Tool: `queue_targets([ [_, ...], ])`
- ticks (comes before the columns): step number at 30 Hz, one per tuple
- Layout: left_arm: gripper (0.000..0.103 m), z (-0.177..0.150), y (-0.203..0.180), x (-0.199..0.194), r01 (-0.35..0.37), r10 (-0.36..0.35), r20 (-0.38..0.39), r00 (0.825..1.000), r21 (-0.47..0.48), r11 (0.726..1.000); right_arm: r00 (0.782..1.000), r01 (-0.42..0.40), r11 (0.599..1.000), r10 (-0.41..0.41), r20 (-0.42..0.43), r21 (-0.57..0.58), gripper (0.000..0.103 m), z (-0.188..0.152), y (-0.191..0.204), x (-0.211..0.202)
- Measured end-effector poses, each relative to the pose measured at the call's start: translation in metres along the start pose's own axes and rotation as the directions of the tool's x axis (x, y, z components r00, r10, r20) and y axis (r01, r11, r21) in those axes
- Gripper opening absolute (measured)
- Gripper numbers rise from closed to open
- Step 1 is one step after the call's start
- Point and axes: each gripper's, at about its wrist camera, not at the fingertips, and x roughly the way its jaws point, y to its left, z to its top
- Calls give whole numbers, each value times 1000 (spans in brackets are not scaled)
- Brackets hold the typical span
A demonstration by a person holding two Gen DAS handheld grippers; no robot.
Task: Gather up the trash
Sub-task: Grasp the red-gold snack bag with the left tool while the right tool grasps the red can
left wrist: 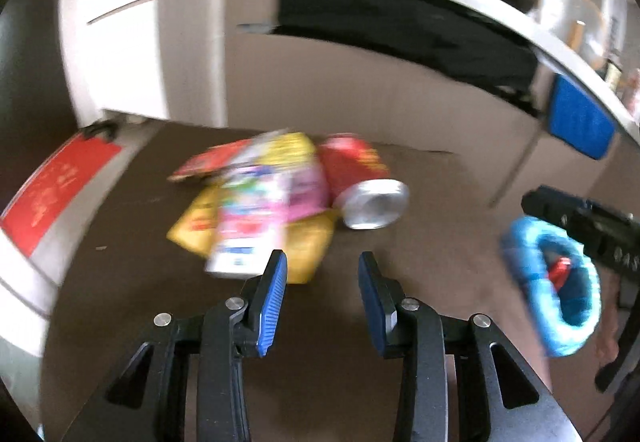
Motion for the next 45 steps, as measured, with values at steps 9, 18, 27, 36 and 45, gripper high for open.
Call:
queue_targets([
  [9,38,3,92,14,21,-22,-6,1000,-142,990,991,-80,996,76,-107,-34,38,49,63,119],
  [18,38,28,110,36,67,-64,27,998,-149,987,989,-56,998,52,-141,-25,46,52,70,167],
  [27,38,64,118,66,102,-101,16,995,-89,991,992,-7,995,-6,-126,-98,60,53,72,177],
  [36,38,112,158,125,90,-113,-123,986,-182,979,985,5,978,-41,-167,-211,61,57,77,182],
  [45,38,109,166,170,82,-137,-226,965,-237,968,981,30,976,-71,-182,-218,63,47,51,170],
])
